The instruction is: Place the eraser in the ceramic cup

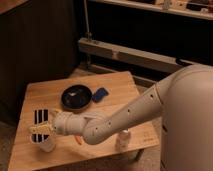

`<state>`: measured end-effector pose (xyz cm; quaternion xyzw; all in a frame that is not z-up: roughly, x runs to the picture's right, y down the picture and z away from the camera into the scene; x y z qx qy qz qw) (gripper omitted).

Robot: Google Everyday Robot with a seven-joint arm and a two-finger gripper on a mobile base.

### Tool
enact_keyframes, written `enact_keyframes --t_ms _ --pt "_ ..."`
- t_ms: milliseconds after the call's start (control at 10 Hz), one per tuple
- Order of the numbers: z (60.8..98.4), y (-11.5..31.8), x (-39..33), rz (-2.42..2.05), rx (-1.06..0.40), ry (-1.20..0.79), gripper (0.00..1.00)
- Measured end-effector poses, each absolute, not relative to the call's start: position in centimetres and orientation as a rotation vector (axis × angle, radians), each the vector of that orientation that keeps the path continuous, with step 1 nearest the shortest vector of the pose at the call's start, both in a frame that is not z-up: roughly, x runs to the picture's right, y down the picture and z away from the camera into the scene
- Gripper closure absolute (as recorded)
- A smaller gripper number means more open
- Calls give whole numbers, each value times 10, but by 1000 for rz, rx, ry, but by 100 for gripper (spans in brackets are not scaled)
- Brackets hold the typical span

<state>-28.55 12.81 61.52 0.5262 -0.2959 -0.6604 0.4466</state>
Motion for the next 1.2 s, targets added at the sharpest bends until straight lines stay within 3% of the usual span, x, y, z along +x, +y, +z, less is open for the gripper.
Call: enact_keyframes --t_ms 1200 --pt "616 125 -274 -1477 1324 -743 20"
